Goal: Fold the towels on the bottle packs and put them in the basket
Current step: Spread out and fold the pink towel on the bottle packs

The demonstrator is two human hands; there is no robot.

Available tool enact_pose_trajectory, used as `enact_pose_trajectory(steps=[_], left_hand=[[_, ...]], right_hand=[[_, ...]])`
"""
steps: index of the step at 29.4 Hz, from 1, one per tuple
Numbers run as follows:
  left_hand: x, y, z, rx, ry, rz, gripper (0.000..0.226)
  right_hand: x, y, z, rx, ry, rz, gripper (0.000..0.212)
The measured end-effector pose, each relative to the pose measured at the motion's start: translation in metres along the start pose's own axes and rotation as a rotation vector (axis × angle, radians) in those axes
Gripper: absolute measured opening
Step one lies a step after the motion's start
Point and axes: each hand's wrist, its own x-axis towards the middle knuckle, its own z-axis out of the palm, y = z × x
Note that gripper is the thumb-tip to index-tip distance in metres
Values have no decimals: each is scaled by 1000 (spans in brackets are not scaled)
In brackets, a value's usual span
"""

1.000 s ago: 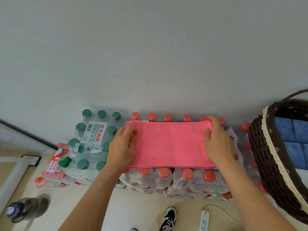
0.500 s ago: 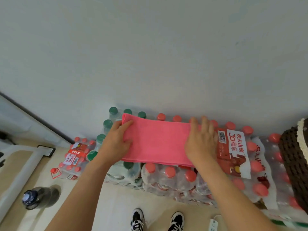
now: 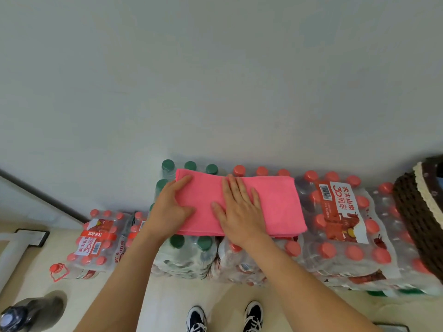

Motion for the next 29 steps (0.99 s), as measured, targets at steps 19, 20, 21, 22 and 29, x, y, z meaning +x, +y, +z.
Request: enact_pose_trajectory(steps=[19, 20, 21, 22, 29], left_hand=[[-44, 67, 126, 131, -114, 460, 76], [-47, 57, 130, 235, -45, 502, 73], [-50, 46, 134, 328, 10, 518, 73], [-52, 37, 136, 399, 54, 505, 72], [-47, 26, 138, 533, 262, 352, 62]], right_hand=[[-17, 73, -79, 1791, -196, 610, 21], [-15, 77, -78, 1749, -194, 614, 20], [-13, 79, -79, 1690, -182, 612, 22], [-12, 80, -81, 1627, -166, 609, 24], [-12, 90, -85, 1450, -176, 455, 33]])
